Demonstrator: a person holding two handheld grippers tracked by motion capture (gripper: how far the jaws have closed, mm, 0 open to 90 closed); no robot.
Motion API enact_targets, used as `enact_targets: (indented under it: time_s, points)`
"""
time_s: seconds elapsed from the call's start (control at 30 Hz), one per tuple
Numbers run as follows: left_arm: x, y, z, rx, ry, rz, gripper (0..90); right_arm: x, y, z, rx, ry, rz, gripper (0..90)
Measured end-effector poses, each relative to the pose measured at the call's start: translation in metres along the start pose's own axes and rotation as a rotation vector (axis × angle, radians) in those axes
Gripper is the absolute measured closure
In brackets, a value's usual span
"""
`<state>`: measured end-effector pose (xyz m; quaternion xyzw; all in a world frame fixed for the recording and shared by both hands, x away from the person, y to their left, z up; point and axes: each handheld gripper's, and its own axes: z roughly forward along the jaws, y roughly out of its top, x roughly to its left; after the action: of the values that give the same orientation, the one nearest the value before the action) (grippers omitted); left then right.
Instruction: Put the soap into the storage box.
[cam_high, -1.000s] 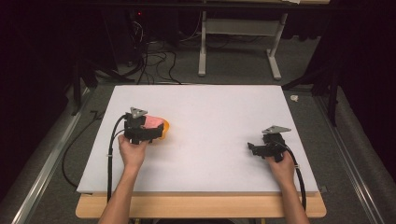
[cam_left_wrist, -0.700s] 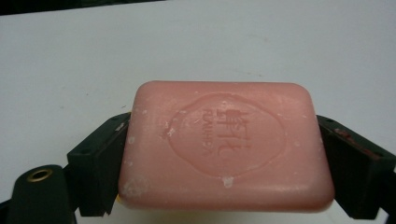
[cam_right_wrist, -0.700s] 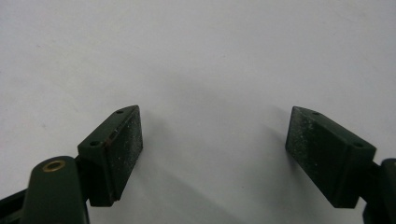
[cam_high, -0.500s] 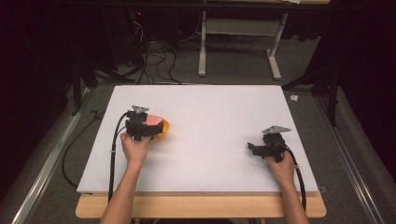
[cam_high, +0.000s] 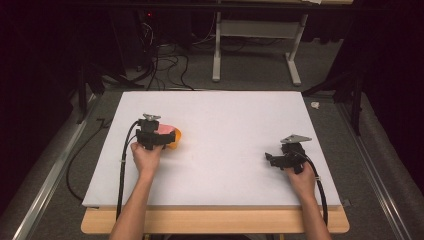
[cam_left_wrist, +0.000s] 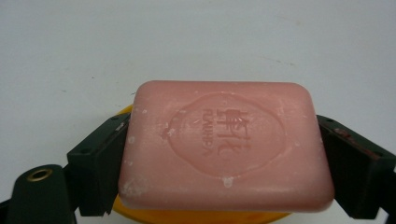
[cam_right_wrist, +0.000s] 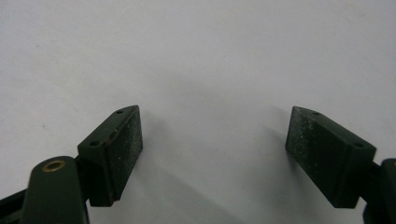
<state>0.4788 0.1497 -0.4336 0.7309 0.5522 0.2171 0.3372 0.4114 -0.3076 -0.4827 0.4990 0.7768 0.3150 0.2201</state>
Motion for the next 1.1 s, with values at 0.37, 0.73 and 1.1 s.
enact_targets:
  time_s: [0.37, 0.73, 1.1]
  points:
    - [-0.001, -0.002, 0.007, 0.018, -0.002, -0.001, 13.7, 0.0, 0.0, 0.0, 0.0, -0.001, 0.0, 19.6]
    - [0.0, -0.005, 0.013, 0.036, -0.008, -0.01, 13.6, 0.0, 0.0, 0.0, 0.0, 0.0, 0.0, 19.6]
    - [0.002, -0.009, 0.016, 0.046, -0.005, -0.02, 13.5, 0.0, 0.0, 0.0, 0.0, 0.0, 0.0, 19.6]
